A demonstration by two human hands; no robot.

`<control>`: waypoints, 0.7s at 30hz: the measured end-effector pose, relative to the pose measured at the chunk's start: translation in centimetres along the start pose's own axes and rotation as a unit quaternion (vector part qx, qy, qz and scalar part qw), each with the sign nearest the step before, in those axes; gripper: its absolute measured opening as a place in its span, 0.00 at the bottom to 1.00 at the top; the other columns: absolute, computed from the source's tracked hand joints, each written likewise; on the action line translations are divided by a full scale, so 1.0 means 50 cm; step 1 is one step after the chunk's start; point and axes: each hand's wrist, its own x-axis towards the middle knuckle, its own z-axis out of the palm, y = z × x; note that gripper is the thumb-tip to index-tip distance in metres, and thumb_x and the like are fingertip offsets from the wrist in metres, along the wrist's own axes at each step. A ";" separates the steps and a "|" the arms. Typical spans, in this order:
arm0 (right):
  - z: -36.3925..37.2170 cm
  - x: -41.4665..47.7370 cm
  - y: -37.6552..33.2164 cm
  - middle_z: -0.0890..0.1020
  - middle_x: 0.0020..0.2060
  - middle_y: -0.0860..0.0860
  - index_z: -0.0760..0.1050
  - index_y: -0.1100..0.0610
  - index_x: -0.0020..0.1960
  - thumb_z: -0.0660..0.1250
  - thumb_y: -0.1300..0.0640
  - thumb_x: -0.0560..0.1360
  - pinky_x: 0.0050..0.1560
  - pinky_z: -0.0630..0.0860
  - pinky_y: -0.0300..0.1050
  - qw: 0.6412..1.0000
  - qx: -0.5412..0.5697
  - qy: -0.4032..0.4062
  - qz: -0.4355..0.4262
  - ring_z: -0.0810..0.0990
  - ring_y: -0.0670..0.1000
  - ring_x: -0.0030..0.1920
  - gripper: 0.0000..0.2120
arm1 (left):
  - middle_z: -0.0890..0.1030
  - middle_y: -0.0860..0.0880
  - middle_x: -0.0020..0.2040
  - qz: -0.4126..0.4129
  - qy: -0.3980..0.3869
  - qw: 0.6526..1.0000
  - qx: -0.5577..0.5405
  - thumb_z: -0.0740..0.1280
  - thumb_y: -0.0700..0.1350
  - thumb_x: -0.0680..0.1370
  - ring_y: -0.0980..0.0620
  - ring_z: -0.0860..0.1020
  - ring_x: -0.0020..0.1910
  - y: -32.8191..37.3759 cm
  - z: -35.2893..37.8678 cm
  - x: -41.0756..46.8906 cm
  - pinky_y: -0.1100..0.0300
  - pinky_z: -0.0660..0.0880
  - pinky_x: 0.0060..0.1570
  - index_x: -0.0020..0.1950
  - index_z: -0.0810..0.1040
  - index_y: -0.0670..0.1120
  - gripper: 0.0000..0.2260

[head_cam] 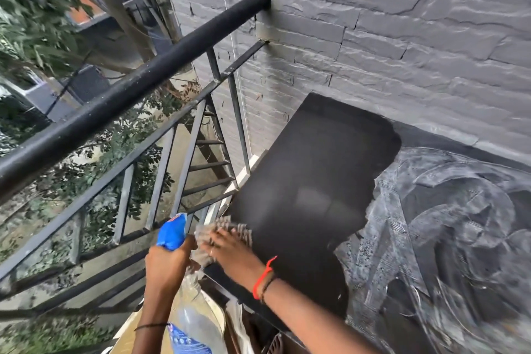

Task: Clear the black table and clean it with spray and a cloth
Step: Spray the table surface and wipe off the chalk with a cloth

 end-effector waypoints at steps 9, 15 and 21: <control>0.030 -0.309 0.106 0.78 0.61 0.46 0.78 0.44 0.58 0.63 0.60 0.67 0.61 0.74 0.47 0.999 -0.051 -0.004 0.012 0.77 0.48 0.62 0.22 | 0.78 0.33 0.32 0.015 -0.013 0.999 0.049 0.66 0.51 0.60 0.40 0.76 0.32 0.021 0.035 -0.027 0.44 0.74 0.38 0.35 0.75 0.35 0.18; -0.040 -0.230 0.128 0.79 0.61 0.55 0.78 0.53 0.60 0.50 0.65 0.66 0.61 0.74 0.53 0.993 0.005 0.027 0.116 0.78 0.57 0.61 0.29 | 0.74 0.42 0.28 0.033 -0.046 0.998 0.029 0.68 0.51 0.60 0.45 0.74 0.29 0.002 0.070 -0.071 0.36 0.77 0.38 0.32 0.73 0.41 0.13; 0.024 -0.299 0.037 0.76 0.64 0.51 0.76 0.48 0.63 0.47 0.63 0.67 0.65 0.69 0.50 0.996 -0.046 0.033 0.075 0.75 0.53 0.64 0.31 | 0.74 0.41 0.31 0.064 -0.089 0.991 0.076 0.67 0.52 0.63 0.45 0.71 0.32 0.024 0.098 -0.165 0.51 0.71 0.35 0.32 0.72 0.43 0.13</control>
